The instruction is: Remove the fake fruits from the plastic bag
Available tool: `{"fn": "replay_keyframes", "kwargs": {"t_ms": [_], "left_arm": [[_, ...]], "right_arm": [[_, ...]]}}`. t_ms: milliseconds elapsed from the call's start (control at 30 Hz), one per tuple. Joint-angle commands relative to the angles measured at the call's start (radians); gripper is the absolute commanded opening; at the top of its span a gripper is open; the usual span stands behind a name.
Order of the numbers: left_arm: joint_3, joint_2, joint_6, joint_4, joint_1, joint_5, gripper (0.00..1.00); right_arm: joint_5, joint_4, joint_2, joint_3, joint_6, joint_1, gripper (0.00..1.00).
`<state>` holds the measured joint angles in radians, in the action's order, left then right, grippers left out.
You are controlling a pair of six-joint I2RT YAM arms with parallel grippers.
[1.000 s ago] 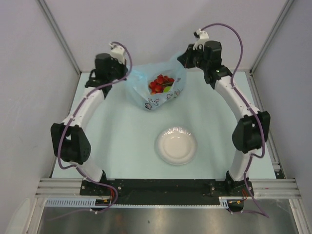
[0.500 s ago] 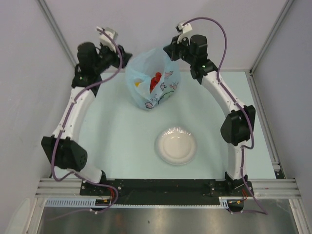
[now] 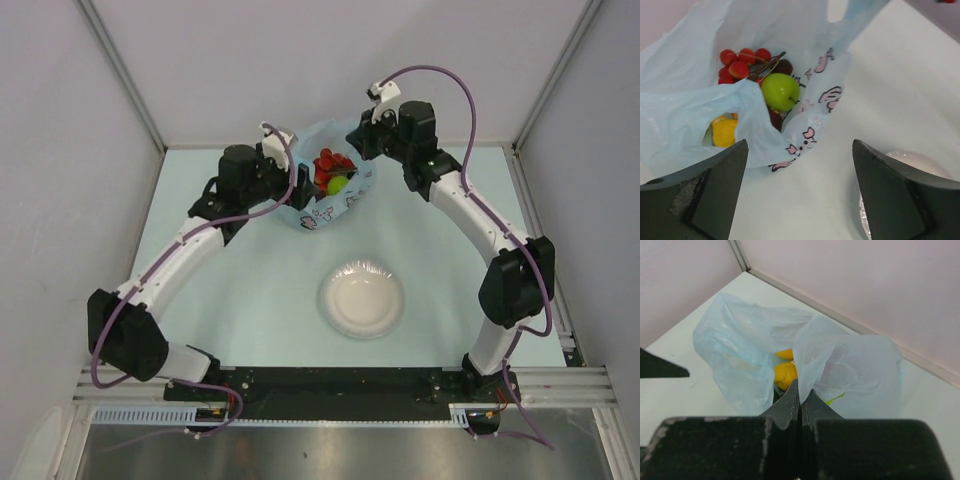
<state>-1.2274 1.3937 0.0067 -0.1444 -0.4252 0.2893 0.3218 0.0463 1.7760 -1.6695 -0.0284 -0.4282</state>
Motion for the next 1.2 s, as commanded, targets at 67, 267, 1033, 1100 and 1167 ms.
{"fn": "replay_keyframes", "kwargs": {"t_ms": [67,267,1033,1100,1167], "left_arm": [[-0.096,0.143,-0.017,0.029,0.005,-0.118,0.92],[-0.249,0.400,0.045,0.031,-0.006,-0.257,0.92],[-1.016,0.470,0.170,-0.152,0.278,0.000,0.00],[-0.944,0.365,0.174,-0.172,0.279,0.022,0.00],[-0.719,0.204,0.182,-0.164,0.278,0.039,0.00]], "right_arm": [[-0.003,-0.036,-0.059,0.019,-0.013,0.005,0.00],[0.003,-0.037,-0.059,0.016,-0.045,0.029,0.00],[0.045,-0.155,0.476,-0.837,-0.090,0.051,0.00],[0.072,-0.120,0.416,-0.788,-0.053,0.051,0.00],[0.123,-0.077,0.367,-0.664,-0.044,0.052,0.00]]}}
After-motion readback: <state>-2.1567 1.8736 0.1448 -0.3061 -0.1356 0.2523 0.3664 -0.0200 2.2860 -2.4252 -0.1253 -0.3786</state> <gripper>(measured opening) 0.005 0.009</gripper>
